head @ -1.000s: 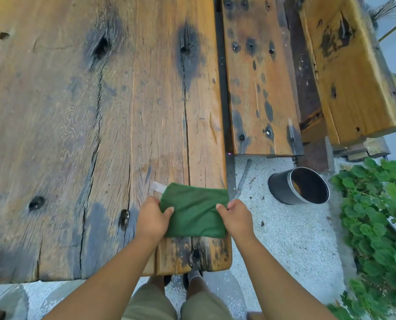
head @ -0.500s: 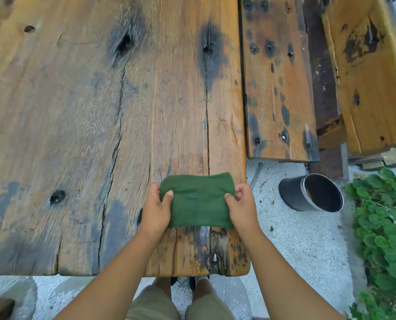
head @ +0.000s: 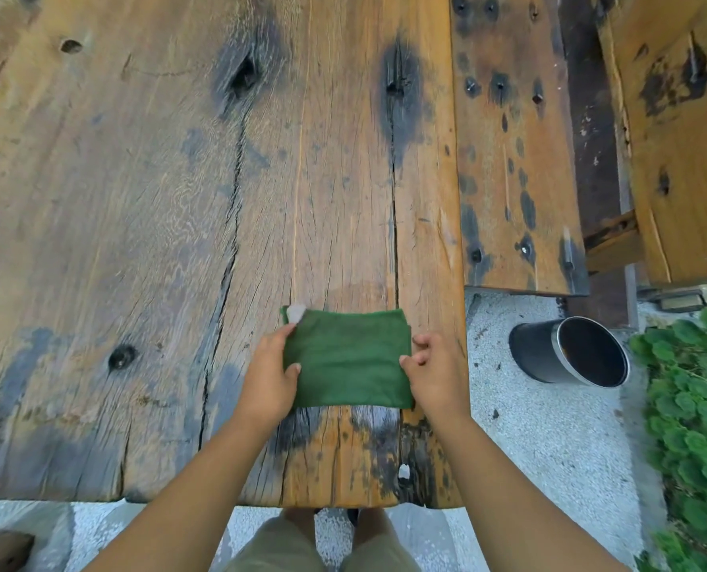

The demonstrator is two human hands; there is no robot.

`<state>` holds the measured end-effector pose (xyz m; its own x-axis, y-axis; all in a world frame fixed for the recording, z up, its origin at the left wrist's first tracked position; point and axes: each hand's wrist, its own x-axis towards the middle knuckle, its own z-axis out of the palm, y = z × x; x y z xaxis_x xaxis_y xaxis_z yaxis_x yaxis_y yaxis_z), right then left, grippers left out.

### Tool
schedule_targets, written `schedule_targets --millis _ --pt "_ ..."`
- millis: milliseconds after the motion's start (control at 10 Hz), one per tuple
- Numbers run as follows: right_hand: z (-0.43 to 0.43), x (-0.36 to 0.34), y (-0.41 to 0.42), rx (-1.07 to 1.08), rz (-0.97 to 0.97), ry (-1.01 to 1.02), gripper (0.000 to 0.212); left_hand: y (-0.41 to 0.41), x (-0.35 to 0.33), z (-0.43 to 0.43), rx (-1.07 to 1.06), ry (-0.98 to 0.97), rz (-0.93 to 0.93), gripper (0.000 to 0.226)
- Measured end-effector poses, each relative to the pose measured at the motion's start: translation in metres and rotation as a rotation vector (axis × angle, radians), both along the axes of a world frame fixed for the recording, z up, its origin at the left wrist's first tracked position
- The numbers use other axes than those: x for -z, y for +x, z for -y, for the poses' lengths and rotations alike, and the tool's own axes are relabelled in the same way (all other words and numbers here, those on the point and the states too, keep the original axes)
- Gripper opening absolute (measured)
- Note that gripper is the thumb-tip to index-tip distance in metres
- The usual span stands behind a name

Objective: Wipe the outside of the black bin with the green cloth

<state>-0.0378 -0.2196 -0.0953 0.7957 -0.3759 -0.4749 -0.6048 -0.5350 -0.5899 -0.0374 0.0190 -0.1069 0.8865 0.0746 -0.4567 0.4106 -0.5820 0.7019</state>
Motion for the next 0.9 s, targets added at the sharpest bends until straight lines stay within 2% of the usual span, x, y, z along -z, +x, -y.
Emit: schedule_targets --millis 100,200,300,400,500,700,800,900 --pt "0.000 -0.004 -0.005 -0.117 0.053 -0.187 0.036 -0.002 0.002 -0.005 0.069 0.188 0.033 0.060" --pt "-0.009 -0.006 -0.007 -0.396 0.194 -0.373 0.046 -0.003 -0.001 -0.007 0.212 0.337 0.191 0.055" --pt "-0.016 -0.002 -0.002 -0.680 0.131 -0.281 0.066 -0.001 0.004 0.000 0.549 0.384 0.294 0.058" --pt "-0.012 0.010 -0.005 -0.828 -0.002 -0.337 0.095 0.004 0.014 -0.005 0.723 0.511 0.195 0.078" --pt "-0.005 0.018 -0.013 -0.838 -0.046 -0.390 0.105 0.002 0.019 -0.016 0.736 0.576 0.165 0.086" --pt "-0.013 -0.001 -0.007 -0.851 -0.134 -0.366 0.106 0.015 -0.001 -0.008 0.834 0.637 -0.023 0.095" --pt "-0.020 -0.030 0.008 -0.842 -0.192 -0.342 0.087 0.040 -0.042 0.005 0.870 0.628 -0.141 0.069" --pt "-0.016 -0.067 0.033 -0.769 -0.078 -0.292 0.043 0.061 -0.080 0.006 0.748 0.504 -0.087 0.036"
